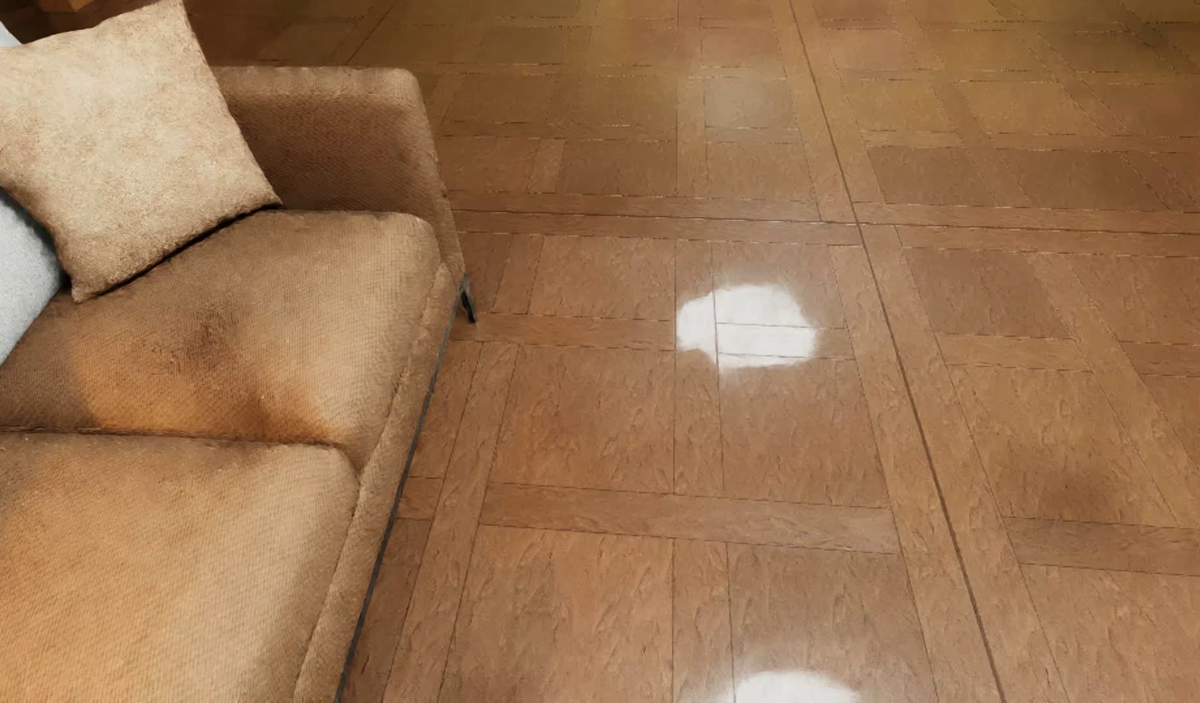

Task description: Go around the sofa

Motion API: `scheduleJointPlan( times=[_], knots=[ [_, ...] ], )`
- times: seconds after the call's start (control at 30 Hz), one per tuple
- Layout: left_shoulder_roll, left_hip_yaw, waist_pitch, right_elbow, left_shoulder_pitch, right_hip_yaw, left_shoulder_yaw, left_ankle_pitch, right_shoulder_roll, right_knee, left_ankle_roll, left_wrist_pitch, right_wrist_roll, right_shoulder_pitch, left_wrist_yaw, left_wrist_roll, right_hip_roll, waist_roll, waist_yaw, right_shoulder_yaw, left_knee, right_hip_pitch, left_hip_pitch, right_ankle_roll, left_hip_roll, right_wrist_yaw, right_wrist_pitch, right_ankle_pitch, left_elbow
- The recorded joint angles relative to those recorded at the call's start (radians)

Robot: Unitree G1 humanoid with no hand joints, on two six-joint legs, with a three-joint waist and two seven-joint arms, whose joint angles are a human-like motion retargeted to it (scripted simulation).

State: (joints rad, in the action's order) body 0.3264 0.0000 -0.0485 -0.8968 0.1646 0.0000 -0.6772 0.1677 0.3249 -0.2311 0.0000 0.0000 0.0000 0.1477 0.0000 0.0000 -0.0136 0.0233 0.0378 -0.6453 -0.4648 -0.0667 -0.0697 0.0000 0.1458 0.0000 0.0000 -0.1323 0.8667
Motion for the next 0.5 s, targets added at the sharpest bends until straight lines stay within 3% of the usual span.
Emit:
scheduleJointPlan(
  times=[0.03,0.07,0.1,0.13,0.17,0.2,0.27,0.3,0.5],
  knots=[
    [-0.003,0.000,0.004,-0.013,-0.008,0.000,-0.005,-0.016,0.003,-0.023,0.000,0.000,0.000,0.006,0.000,0.000,-0.004,0.001,-0.026,0.067,-0.014,0.027,-0.025,0.000,0.010,0.000,0.000,-0.024,0.002],
    [0.001,0.000,0.018,-0.009,0.013,0.000,-0.002,-0.009,-0.002,0.065,0.000,0.000,0.000,0.038,0.000,0.000,-0.006,0.015,0.031,0.096,-0.026,-0.012,-0.016,0.000,0.025,0.000,0.000,-0.075,-0.008],
    [0.005,0.000,0.002,-0.005,0.000,0.000,-0.005,-0.021,0.005,-0.266,0.000,0.000,0.000,0.034,0.000,0.000,0.002,0.003,-0.005,0.074,-0.036,0.041,-0.022,0.000,0.018,0.000,0.000,-0.201,-0.017],
    [0.008,0.000,-0.008,-0.006,-0.002,0.000,-0.010,-0.012,0.005,-0.334,0.000,0.000,0.000,0.045,0.000,0.000,-0.001,0.004,-0.002,0.080,-0.053,0.087,-0.015,0.000,0.023,0.000,0.000,-0.226,-0.033],
    [0.013,0.000,-0.023,0.004,0.000,0.000,0.017,0.042,0.007,-0.455,0.000,0.000,0.000,0.055,0.000,0.000,-0.013,0.013,0.011,0.075,-0.037,0.156,0.015,0.000,0.034,0.000,0.000,-0.217,-0.061],
    [0.028,0.000,-0.057,-0.021,-0.018,0.000,-0.025,0.067,-0.007,-0.574,0.000,0.000,0.000,0.065,0.000,0.000,-0.028,0.027,0.014,0.096,-0.044,0.199,0.062,0.000,0.046,0.000,0.000,-0.190,-0.064],
    [0.032,0.000,-0.064,-0.013,-0.044,0.000,-0.024,0.115,-0.015,-0.706,0.000,0.000,0.000,0.095,0.000,0.000,-0.031,0.019,0.096,0.089,-0.030,0.310,0.113,0.000,0.018,0.000,0.000,-0.174,-0.068],
    [0.025,0.000,-0.055,-0.017,-0.070,0.000,-0.017,0.142,-0.008,-0.689,0.000,0.000,0.000,0.102,0.000,0.000,-0.031,0.000,0.137,0.079,-0.014,0.387,0.117,0.000,0.005,0.000,0.000,-0.168,-0.060],
    [0.031,0.000,-0.077,-0.103,-0.150,0.000,0.038,0.356,0.001,-0.388,0.000,0.000,0.000,0.148,0.000,0.000,-0.058,-0.008,0.248,0.099,0.065,0.610,0.360,0.000,-0.032,0.000,0.000,0.042,-0.104]
  ],
)
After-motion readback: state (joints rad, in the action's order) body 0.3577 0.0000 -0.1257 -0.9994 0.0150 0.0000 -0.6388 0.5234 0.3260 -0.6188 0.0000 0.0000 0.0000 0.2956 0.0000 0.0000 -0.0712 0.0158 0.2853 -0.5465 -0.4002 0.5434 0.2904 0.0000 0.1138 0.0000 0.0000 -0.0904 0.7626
